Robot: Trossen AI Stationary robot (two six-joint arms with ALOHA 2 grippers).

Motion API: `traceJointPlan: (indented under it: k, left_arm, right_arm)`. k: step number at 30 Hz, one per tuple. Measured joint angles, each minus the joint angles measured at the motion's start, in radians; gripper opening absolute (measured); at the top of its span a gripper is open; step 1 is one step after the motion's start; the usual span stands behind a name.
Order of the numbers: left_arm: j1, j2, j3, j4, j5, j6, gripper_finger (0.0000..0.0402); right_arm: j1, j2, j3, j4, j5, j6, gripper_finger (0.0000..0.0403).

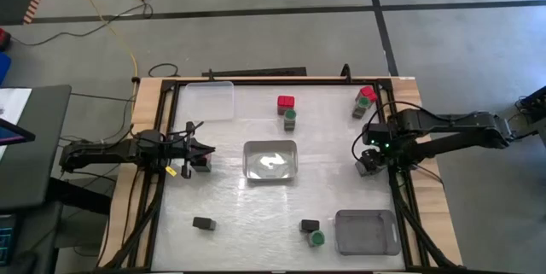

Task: Sort spices by type
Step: Put the middle green seasoning bottle into the black bin

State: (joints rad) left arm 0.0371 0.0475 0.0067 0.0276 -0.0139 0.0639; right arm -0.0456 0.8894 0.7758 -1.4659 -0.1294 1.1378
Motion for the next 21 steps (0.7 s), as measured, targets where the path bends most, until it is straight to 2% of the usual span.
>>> traceJointPlan:
  k: [14, 21]
  left_arm:
    - [0.0, 0.0, 0.0, 0.0, 0.0, 0.0, 0.0]
    - [0.0, 0.0, 0.0, 0.0, 0.0, 0.0, 0.0]
  right_arm:
    - [0.0, 0.001, -0.001, 0.018, -0.002, -0.002, 0.0291]
    - [0.0, 0.056, -0.003, 0.022, -0.005, -0.007, 0.0291]
